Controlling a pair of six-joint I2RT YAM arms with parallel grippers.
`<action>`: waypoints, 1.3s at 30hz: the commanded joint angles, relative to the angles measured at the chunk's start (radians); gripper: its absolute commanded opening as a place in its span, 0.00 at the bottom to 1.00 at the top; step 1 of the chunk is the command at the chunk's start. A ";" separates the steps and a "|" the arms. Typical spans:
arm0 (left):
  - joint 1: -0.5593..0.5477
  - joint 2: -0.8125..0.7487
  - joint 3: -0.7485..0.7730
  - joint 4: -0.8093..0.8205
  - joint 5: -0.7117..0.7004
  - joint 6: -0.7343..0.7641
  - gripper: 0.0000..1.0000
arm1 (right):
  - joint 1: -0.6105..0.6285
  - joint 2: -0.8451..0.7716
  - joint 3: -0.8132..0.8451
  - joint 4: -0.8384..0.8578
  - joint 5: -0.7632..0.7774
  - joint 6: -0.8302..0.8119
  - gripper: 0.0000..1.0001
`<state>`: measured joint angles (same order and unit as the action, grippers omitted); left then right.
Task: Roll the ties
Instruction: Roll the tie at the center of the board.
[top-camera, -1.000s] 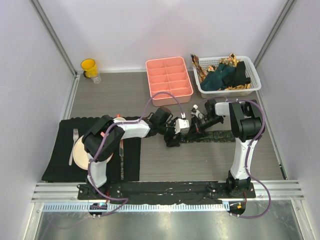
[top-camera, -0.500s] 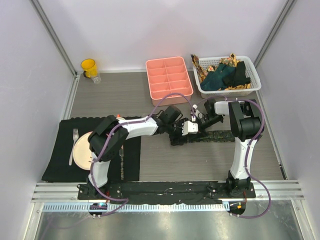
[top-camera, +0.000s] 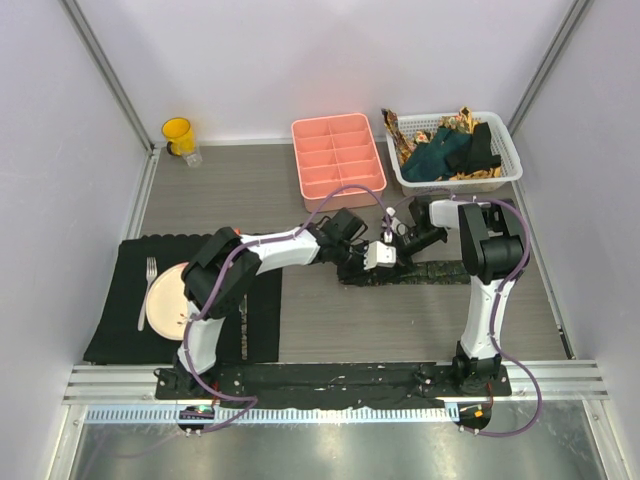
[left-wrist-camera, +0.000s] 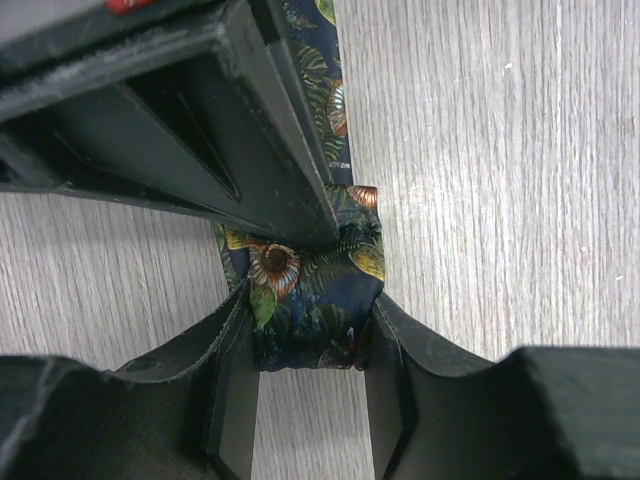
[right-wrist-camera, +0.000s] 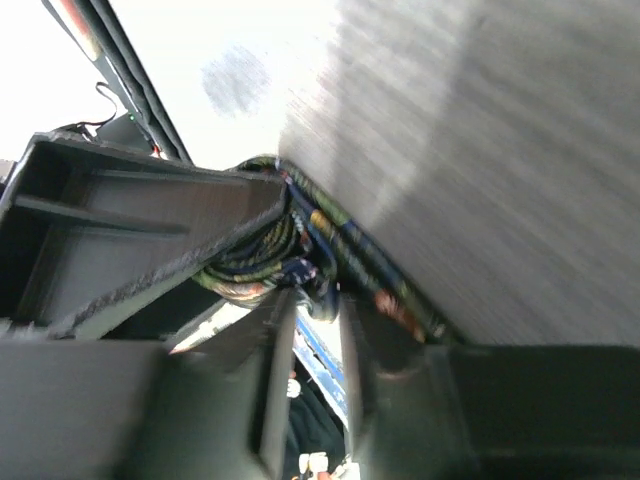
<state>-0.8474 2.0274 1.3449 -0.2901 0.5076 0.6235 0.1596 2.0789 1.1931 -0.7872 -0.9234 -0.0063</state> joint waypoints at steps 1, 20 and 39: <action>0.021 0.022 -0.023 -0.026 -0.015 -0.051 0.18 | -0.029 -0.071 0.020 0.026 0.057 -0.003 0.36; 0.053 -0.007 -0.038 0.037 -0.061 -0.191 0.16 | -0.075 0.017 -0.023 0.040 0.256 -0.034 0.40; 0.044 0.065 0.011 -0.086 -0.072 -0.145 0.17 | 0.023 -0.117 0.042 0.072 -0.013 0.095 0.45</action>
<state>-0.8112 2.0449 1.3666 -0.2813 0.4999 0.4740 0.1520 1.9785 1.2030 -0.7578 -0.9321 0.0341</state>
